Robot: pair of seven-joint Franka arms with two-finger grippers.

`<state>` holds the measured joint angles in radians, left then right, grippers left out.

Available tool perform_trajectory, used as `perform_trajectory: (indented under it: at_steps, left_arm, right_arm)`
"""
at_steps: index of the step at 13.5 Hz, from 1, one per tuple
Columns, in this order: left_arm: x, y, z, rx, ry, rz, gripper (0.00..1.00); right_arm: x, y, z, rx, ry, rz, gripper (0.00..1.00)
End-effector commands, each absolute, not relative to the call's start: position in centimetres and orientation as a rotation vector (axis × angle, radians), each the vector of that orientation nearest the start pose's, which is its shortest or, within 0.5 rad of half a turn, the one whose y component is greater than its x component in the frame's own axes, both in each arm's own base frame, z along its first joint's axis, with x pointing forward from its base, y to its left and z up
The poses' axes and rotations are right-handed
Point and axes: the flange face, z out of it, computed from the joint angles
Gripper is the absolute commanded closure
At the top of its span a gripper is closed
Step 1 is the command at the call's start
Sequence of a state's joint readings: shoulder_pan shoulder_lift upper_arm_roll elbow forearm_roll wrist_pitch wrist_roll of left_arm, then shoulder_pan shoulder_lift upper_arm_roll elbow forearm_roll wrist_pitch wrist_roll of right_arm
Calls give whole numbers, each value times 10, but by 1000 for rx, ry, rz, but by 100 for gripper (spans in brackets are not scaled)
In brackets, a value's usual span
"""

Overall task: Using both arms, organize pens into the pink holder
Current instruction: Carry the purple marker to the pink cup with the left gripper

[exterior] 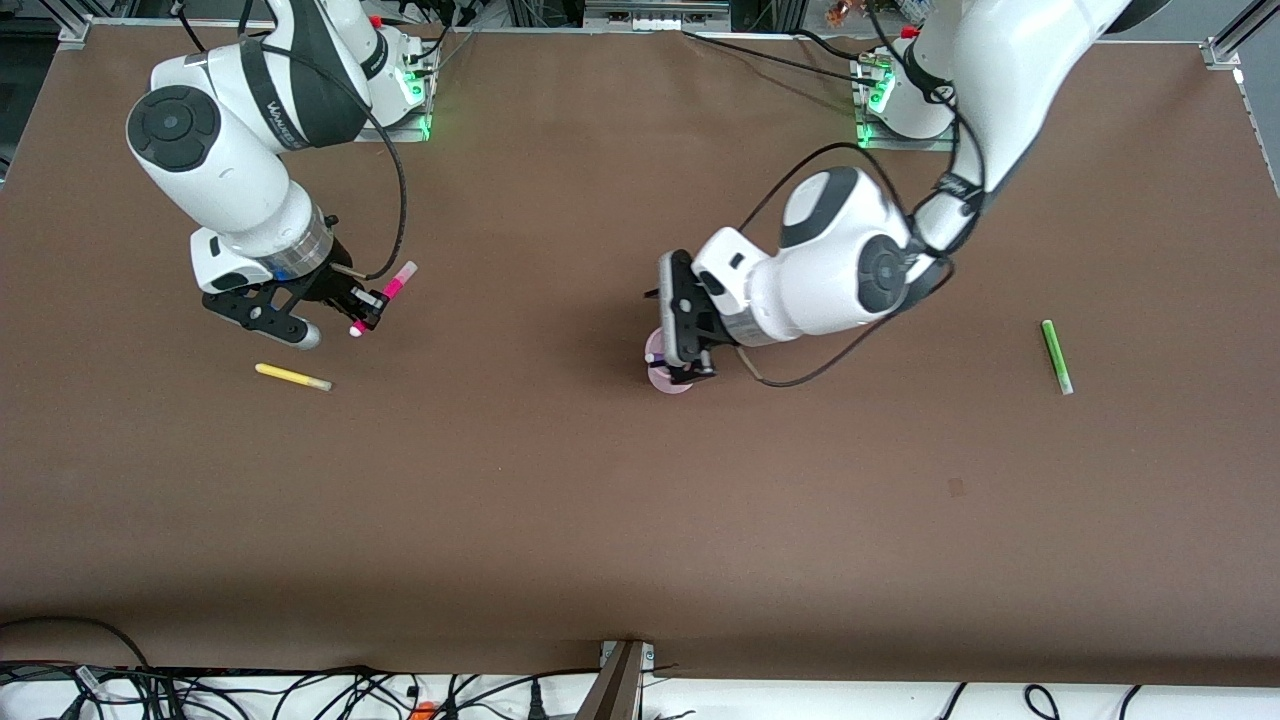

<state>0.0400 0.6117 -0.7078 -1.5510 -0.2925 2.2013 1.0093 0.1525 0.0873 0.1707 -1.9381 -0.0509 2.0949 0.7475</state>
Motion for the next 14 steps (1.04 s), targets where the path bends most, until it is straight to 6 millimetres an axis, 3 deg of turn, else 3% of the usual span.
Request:
perform_trajectory:
  at_steps: [1,3,5,8,10,13,14]
  left_arm:
    - [614,-285,388,2021,-1573,138,0]
    - [632,-218,404,2140,-1574,8,0]
    - [639,-182,428,2289,-1584,-148,0]
    - [635,-155,478,2581,-1480,-262,0]
    - [628,-135,501,2758,-1378,-328,0]
    - [627,-109,572,2949,-1354,-272,0]
    - [624,-96,584,2955,-1311,-302,0]
  right_arm:
    - [564,217,451,-3058,704,-153,100]
    - [563,246,454,-3026,762,-165,100]
    - [559,282,454,-3005,828,-194,100]
    - [554,338,448,-2991,908,-277,100]
    - [544,388,439,-2990,947,-412,100]
    - [525,446,424,-2955,1003,-617,100]
    - [519,461,419,-2932,1030,-635,100]
